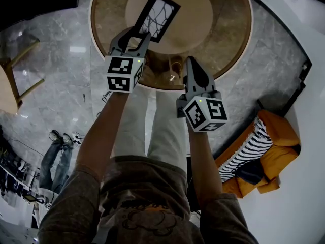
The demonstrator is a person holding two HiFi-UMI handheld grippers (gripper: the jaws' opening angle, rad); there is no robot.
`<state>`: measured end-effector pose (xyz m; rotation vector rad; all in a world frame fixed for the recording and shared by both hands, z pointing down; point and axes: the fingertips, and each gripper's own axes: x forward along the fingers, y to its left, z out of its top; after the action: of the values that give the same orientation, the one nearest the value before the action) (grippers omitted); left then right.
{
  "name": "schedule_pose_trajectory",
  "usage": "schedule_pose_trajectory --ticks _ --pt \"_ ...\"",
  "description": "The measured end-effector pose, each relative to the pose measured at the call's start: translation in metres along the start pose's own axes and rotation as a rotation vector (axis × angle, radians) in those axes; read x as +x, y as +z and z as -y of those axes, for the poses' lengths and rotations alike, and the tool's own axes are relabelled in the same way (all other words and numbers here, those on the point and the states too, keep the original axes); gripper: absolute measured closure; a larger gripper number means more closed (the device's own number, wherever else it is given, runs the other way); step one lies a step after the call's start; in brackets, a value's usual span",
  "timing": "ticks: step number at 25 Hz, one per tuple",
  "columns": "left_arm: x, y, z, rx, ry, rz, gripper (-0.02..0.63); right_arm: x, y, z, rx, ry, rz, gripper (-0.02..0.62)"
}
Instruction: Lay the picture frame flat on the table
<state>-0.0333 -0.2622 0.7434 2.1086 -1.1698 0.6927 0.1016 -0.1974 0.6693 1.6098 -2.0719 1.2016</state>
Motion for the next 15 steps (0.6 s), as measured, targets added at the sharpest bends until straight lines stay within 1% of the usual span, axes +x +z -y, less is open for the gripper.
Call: schedule_pose_trajectory --ticks 7,15 --pt "0.003 -0.003 -0.007 -0.024 0.012 0.003 0.403 0.003 -0.003 0.003 0.002 0.001 -0.005 0.575" --pt "0.004 -0.005 -0.013 -0.057 -0.002 0.011 0.393 0.010 -0.004 -0.004 0.001 0.007 -0.015 0.575"
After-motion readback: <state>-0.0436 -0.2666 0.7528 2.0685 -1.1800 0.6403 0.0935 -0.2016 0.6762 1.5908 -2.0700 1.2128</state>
